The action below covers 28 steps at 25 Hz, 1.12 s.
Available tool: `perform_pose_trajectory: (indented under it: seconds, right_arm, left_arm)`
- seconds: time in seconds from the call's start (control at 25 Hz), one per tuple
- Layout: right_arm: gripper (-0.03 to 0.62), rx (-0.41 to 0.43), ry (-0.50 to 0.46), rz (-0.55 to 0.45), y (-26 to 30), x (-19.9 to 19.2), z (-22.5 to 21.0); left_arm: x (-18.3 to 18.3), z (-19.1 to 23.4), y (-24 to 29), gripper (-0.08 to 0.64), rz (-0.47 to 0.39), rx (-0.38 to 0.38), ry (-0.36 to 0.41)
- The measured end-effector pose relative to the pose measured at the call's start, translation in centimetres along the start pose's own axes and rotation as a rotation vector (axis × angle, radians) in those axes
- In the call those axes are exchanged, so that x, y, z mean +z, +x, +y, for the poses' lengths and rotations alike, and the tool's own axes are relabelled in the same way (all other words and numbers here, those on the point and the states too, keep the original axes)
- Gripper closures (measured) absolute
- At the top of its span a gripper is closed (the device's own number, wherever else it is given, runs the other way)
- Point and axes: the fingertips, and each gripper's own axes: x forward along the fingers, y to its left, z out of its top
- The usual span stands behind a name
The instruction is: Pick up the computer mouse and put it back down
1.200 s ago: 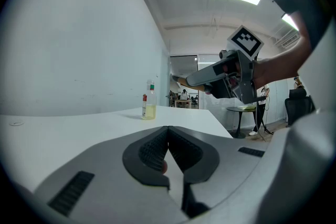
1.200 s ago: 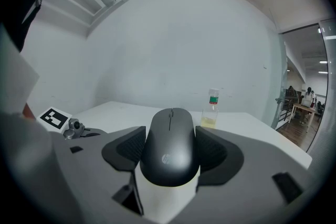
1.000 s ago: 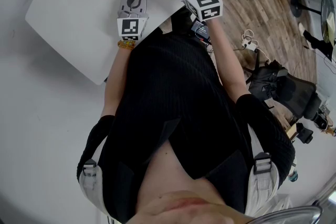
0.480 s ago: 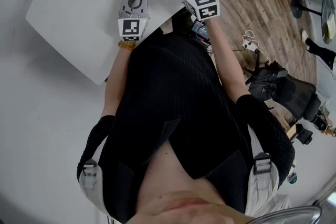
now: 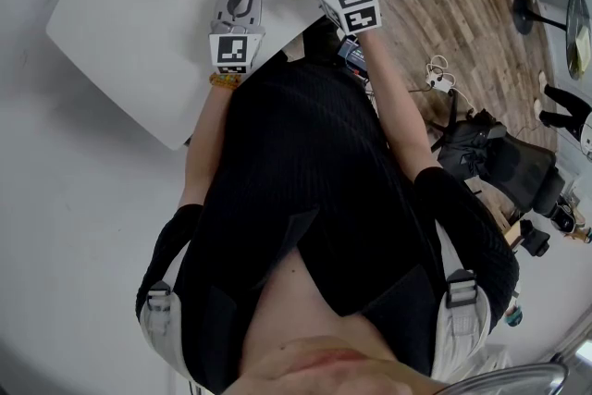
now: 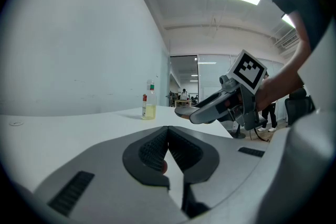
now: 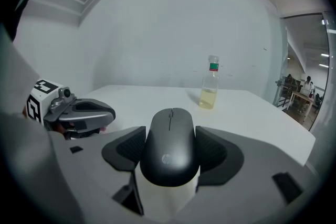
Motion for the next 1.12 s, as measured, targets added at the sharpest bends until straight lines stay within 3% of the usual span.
perform_pose_trajectory:
  seconds: [0.76,1.12]
  right_arm:
    - [0.307,-0.008,0.037,0.103,2.2,-4.6,-0.5]
    - [0.307,-0.022,0.021,0.102,3.3,-5.3,-0.8]
  left_arm:
    - [0.0,0.0,-0.2,0.548,0.001,0.001,0.003]
    - [0.0,0.0,-0.3,0.546,-0.001,0.001,-0.001]
